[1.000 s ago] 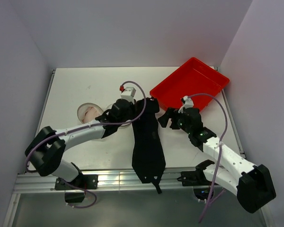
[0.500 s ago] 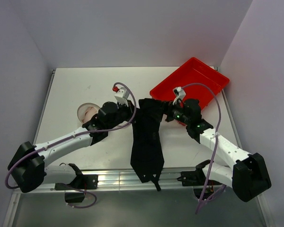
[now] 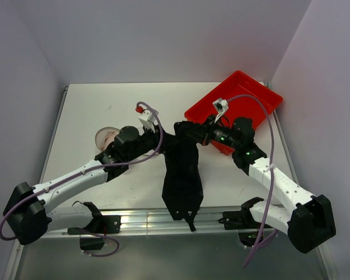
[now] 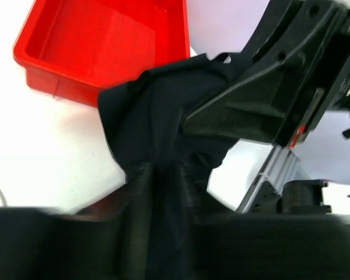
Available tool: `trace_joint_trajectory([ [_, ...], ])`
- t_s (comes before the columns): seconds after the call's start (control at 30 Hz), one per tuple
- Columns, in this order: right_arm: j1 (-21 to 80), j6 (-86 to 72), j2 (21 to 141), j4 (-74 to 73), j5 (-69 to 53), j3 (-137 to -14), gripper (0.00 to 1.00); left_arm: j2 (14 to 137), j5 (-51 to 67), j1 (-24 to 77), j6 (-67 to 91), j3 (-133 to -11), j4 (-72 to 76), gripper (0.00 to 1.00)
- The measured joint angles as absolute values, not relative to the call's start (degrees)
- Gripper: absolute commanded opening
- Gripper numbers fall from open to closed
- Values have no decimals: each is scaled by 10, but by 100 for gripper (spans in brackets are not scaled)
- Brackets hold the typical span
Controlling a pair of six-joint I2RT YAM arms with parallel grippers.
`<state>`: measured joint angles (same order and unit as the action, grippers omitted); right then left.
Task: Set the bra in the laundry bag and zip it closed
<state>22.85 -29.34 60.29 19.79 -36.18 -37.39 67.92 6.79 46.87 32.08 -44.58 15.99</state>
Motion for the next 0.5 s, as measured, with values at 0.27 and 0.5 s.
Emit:
trace_joint_trajectory([
  [0.27,228,-297,558,191,-365,-410,0,590,62,469,326,-414,149,88],
  [0.5,228,-293,534,192,-368,-453,0,560,73,469,327,-338,151,94],
])
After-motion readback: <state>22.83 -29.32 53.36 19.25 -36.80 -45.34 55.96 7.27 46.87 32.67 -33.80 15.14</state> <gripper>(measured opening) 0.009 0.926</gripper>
